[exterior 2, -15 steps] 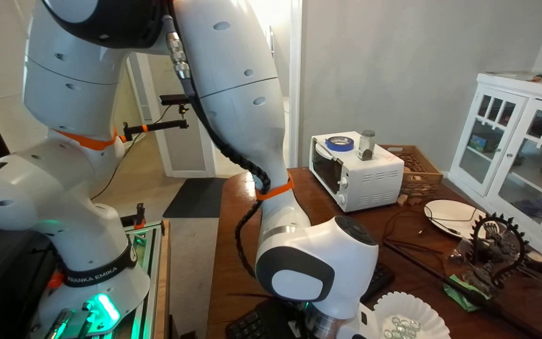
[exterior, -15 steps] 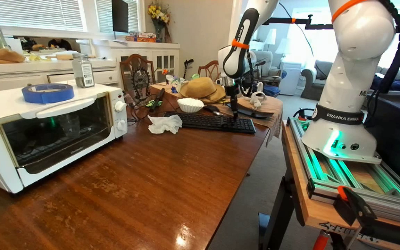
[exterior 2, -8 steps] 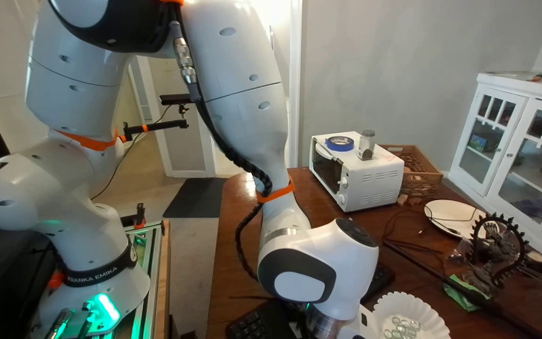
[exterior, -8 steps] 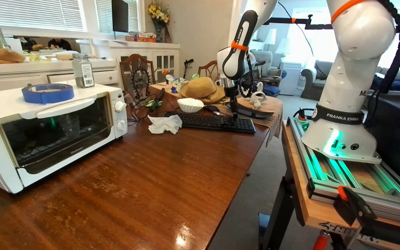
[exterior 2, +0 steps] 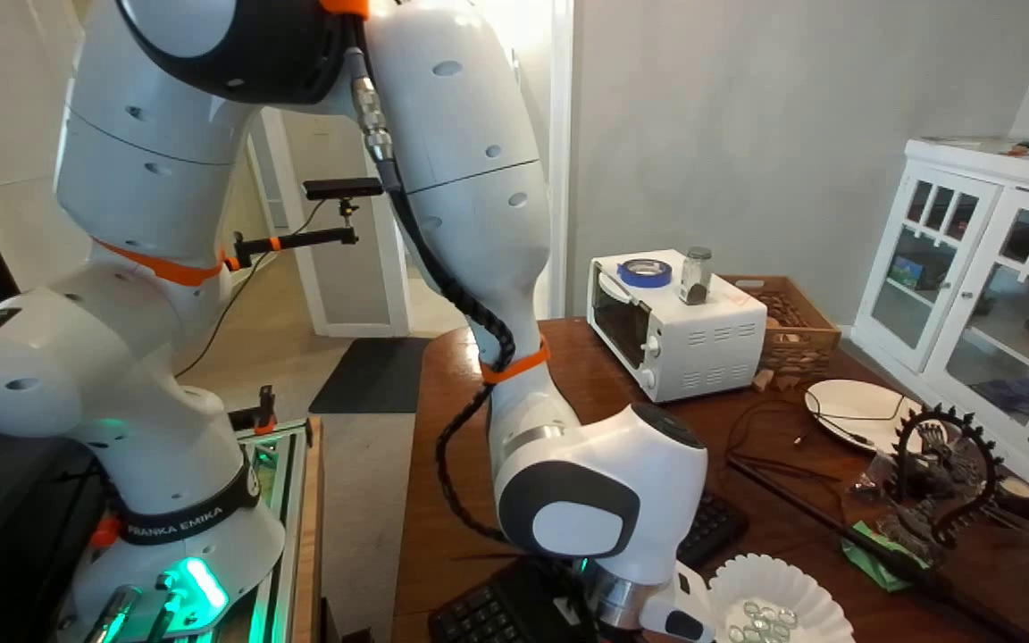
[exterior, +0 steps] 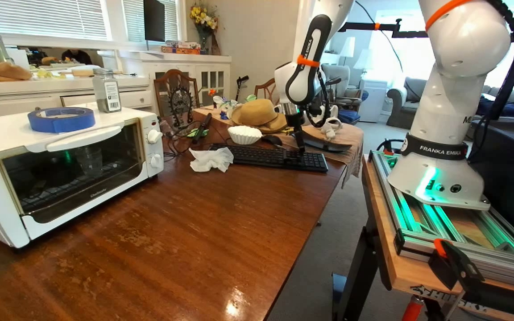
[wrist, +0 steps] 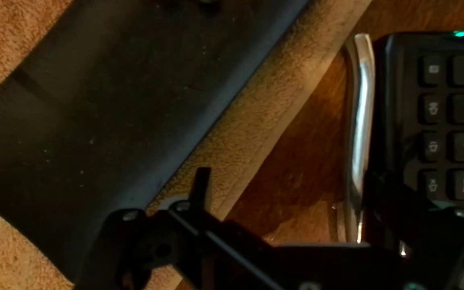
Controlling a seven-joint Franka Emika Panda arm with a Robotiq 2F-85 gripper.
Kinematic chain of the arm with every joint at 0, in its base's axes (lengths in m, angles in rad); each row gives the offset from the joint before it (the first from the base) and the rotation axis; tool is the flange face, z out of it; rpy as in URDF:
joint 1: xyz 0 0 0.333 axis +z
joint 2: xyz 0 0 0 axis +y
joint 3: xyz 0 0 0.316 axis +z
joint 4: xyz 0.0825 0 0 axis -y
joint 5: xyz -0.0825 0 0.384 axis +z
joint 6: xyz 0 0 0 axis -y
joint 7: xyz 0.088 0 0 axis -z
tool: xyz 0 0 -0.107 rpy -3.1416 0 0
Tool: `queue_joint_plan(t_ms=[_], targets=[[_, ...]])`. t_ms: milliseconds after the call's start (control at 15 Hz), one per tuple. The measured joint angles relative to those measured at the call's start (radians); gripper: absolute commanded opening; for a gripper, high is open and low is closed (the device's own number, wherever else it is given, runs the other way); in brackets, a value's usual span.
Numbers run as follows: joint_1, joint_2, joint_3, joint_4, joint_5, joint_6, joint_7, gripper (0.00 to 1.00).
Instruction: Put the spoon on top of the oven grill
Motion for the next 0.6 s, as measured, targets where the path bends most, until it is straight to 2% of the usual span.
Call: queue_joint_plan(t_ms=[400,467,600], targets=[[0.035,0.021,0.000,-0.001,-0.041,0.000,0.006,1.00],[0.034,0.021,0.000,-0.001,-0.041,0.000,0.006,0.91],[0.031,0.021,0.002,-0.001,-0.036,-0.001,0.007,0.66]])
